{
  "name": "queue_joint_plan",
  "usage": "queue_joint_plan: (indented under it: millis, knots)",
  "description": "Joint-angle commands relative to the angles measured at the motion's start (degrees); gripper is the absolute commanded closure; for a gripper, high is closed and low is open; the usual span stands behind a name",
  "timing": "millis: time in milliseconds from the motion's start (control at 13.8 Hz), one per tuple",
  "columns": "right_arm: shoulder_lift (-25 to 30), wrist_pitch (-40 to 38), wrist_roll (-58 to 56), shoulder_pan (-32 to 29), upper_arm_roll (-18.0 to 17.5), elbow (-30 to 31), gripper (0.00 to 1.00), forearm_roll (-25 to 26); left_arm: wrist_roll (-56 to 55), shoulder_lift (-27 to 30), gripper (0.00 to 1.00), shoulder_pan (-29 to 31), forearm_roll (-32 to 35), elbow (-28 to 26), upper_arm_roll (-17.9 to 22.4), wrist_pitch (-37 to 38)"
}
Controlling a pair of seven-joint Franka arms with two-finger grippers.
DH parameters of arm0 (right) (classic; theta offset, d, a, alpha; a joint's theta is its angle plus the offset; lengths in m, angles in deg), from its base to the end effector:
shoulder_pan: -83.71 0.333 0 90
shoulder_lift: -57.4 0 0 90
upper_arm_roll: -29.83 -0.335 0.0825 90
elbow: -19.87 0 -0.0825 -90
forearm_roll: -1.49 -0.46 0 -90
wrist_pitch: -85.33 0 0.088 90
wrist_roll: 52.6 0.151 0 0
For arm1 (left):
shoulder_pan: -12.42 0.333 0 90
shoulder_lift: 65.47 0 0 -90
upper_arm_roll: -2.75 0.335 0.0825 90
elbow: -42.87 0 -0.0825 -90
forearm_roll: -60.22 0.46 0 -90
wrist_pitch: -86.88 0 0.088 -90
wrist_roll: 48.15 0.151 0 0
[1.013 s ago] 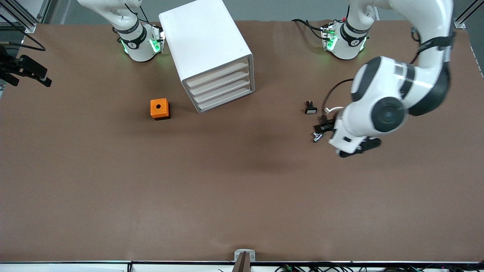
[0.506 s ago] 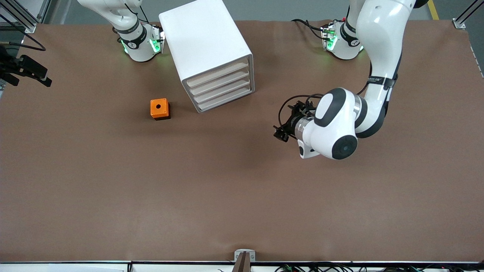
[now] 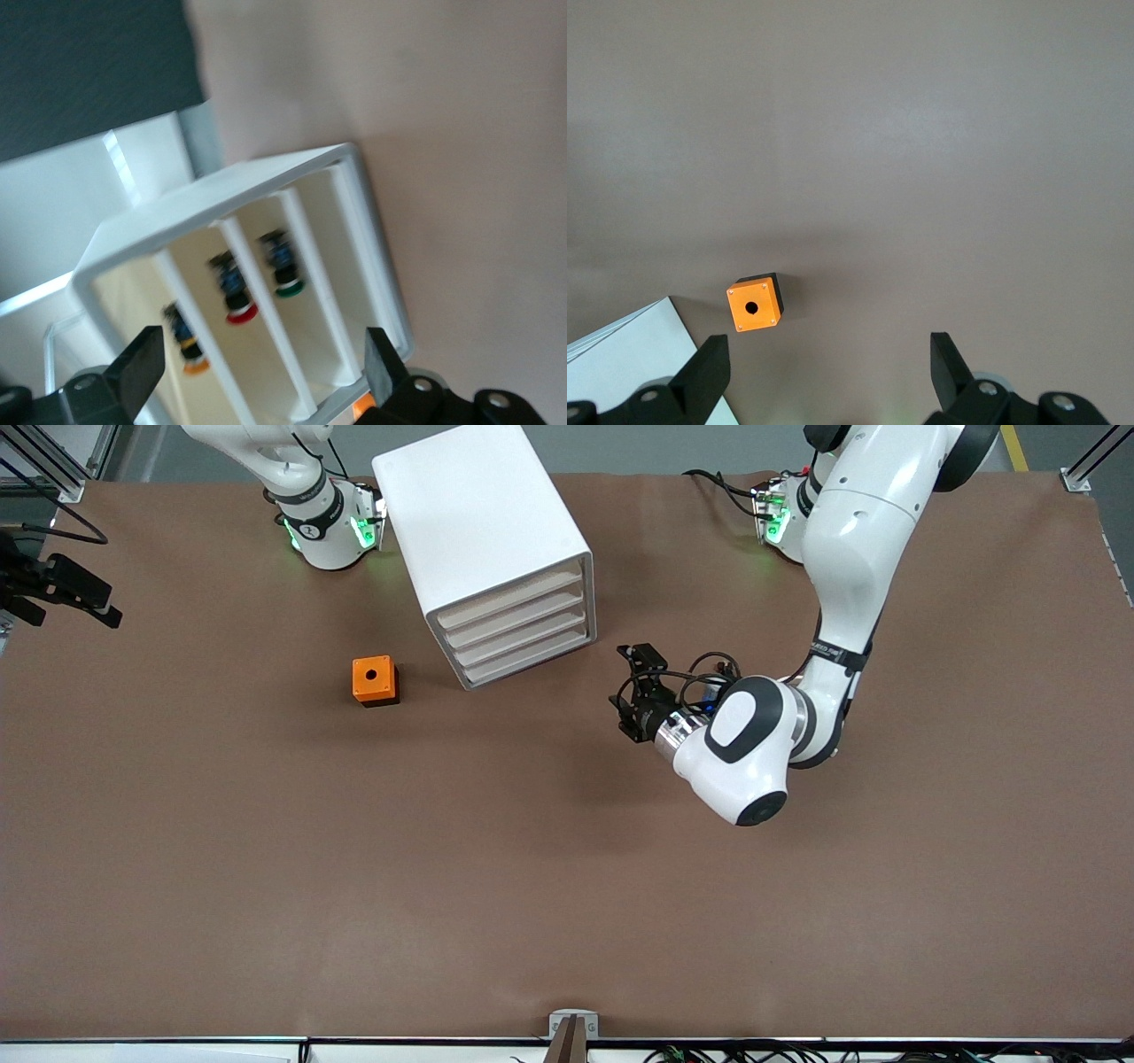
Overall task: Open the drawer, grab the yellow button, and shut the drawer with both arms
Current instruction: 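Reach the left gripper to the front of a cabinet drawer, then grasp the drawer handle with the left gripper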
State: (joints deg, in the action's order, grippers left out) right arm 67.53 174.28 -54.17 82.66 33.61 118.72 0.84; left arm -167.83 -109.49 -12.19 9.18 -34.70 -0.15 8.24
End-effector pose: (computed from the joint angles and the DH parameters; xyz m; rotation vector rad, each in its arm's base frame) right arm 0.5669 -0.0489 0.6192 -3.1177 0.0868 -0.0076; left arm 0.5847 -0.4420 0.2327 -1.4681 -1.8311 1.4498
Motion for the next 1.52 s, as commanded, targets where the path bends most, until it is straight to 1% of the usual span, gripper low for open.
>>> queue_joint_plan:
  millis: [0,217,289,362,506,579,723,940,1157,1230,1447]
  knots:
    - [1.6,-0.2,0.7,-0.3,-0.2,1.3,0.00,0.2,-9.1,-2.0,0.01,0.3,-6.2,1.8,-0.4,3.2]
    - [1.4,-0.5,0.3,-0.3,-0.2,0.6,0.00,0.2,-14.9,-2.4,0.01,-0.3,-10.6,1.5,-0.7,3.6]
    - [1.0,-0.7,0.4,-0.3,-0.2,-0.3,0.00,0.2,-15.6,-2.5,0.03,-0.4,-11.4,1.5,-0.9,3.7]
    - [0.5,-0.9,0.3,-0.4,-0.2,-0.9,0.00,0.3,-15.6,-2.5,0.09,-1.3,-11.6,1.4,-0.8,3.7]
    - [0.2,-2.4,0.3,-0.3,-0.2,-1.2,0.00,0.3,-15.6,-2.8,0.29,-2.5,-11.7,1.4,-0.9,3.7]
    - [-0.4,-2.5,0.3,0.0,-0.3,-1.6,0.00,0.8,-15.6,-2.9,0.35,-2.8,-11.6,1.2,-0.9,3.7]
    - [-1.0,-2.6,0.3,-0.3,-0.3,-1.7,0.00,0.9,-15.3,-3.0,0.42,-3.7,-11.5,0.8,-0.9,3.6]
    - [-1.8,-2.6,0.1,-0.2,-0.3,-1.6,0.00,0.9,-15.0,-3.4,0.46,-5.5,-10.7,0.5,-0.8,3.6]
    - [-4.2,-1.9,0.0,0.2,-0.4,-2.2,0.00,0.8,-13.9,-3.3,0.47,-7.3,-10.6,-0.4,-0.7,4.6]
    - [-5.7,-2.0,-0.1,0.3,-0.4,-3.0,0.00,1.0,-13.9,-3.3,0.47,-7.7,-10.6,-1.2,-0.8,5.1]
    - [-7.9,-2.0,-0.1,0.0,-0.4,-4.5,0.00,1.8,-13.9,-3.3,0.47,-9.4,-10.6,-2.1,-0.7,6.0]
